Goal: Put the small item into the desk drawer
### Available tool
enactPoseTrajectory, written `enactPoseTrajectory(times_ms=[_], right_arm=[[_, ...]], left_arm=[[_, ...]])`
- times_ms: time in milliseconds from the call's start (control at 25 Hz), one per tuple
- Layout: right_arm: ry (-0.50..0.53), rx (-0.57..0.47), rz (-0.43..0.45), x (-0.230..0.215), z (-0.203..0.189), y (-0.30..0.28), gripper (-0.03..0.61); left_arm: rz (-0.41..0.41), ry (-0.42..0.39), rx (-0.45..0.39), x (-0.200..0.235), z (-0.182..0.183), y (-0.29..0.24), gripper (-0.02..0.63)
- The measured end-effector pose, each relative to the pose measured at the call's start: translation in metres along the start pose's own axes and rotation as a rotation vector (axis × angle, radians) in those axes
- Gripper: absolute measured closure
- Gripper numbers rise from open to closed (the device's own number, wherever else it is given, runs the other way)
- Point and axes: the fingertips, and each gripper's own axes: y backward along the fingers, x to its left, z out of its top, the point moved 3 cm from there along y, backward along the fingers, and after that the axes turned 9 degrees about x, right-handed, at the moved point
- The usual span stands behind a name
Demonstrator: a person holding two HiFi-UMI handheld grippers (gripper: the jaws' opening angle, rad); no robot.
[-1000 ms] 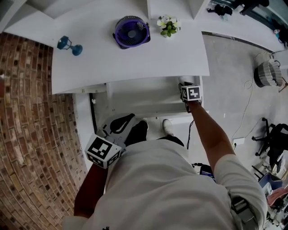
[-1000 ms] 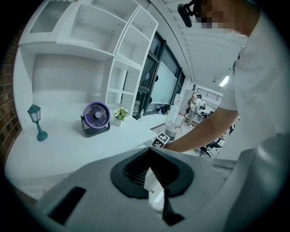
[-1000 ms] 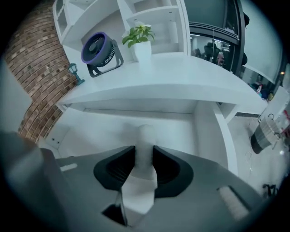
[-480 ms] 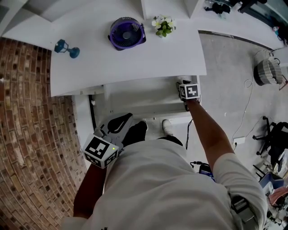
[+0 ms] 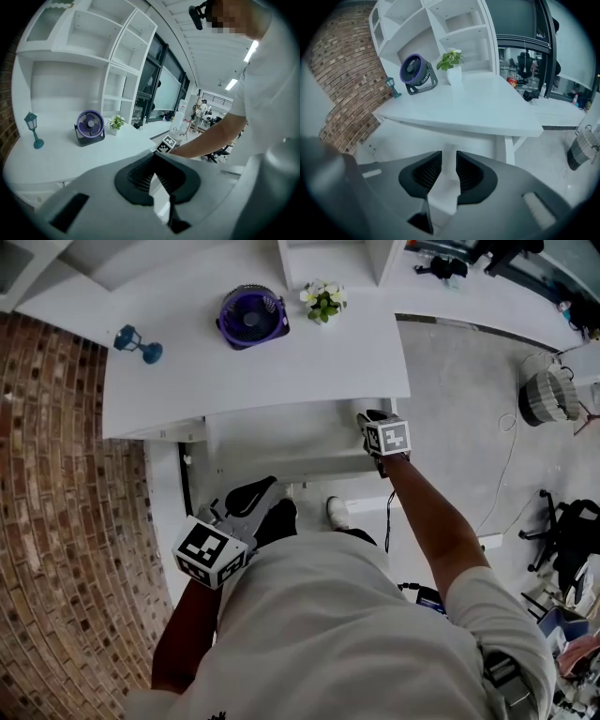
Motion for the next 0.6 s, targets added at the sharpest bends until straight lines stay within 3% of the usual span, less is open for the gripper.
enactPoseTrajectory(times_ms=[360,600], right_arm=[[0.093,-0.069,0.077,0.009,-0.012,0.047,0.562],[0.198,-0.112,0.144,0.018,-0.025,0.085,0.565]], left_arm=[[0.038,0.011,-0.039,-0.049,0.000,-0.009,0.609],[0.080,0.063,-0.088,-0.084,-0.003,-0.015,0.609]])
